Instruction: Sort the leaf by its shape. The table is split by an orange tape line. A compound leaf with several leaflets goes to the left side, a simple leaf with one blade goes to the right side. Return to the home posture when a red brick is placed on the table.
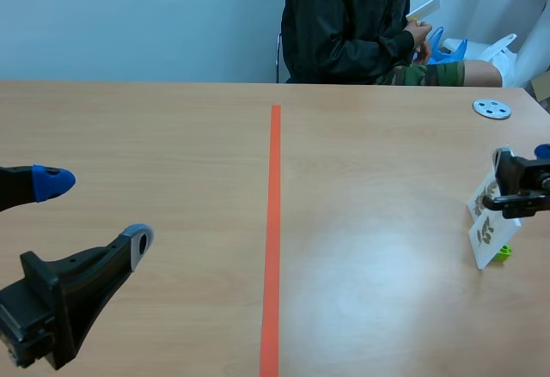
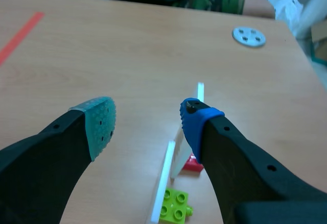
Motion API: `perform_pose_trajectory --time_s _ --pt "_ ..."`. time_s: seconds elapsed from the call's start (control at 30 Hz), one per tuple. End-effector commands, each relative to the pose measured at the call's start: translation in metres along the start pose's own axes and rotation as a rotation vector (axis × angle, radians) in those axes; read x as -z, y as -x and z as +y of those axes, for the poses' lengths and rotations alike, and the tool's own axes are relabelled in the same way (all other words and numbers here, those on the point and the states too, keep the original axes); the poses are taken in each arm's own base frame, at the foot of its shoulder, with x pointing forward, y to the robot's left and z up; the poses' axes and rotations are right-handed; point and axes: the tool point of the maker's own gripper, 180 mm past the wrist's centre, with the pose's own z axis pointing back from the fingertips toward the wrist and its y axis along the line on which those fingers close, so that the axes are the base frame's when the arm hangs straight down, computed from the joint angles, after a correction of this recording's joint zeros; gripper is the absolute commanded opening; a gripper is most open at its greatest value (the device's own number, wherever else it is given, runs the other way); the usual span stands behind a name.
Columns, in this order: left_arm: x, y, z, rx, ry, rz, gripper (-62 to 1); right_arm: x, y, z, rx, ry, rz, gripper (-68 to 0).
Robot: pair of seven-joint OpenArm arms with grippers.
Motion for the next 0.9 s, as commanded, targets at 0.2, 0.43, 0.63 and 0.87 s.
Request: perform_pose_trajectory --time_s 0.2,0.43,0.63,0.87 --pt "0.001 -0.005 -0.002 -0.007 0.005 -0.023 1.4 -0.017 -0.045 0.045 0.030 -0.234 -0.066 -11.6" --pt "0.001 -0.005 -0.002 -0.007 0.005 -0.023 1.4 -0.029 -0.061 0.075 0.073 -0.441 -0.091 0.4" --pt "0.001 -0.005 -0.002 -0.007 0.005 -0.023 1.4 -0.032 -0.055 0.099 0.003 -0.578 -0.040 0.4" --pt "0.001 -0.005 -0.002 -0.007 0.005 -0.023 1.4 -0.043 -0.047 0.137 -0.065 -0.757 0.007 0.4"
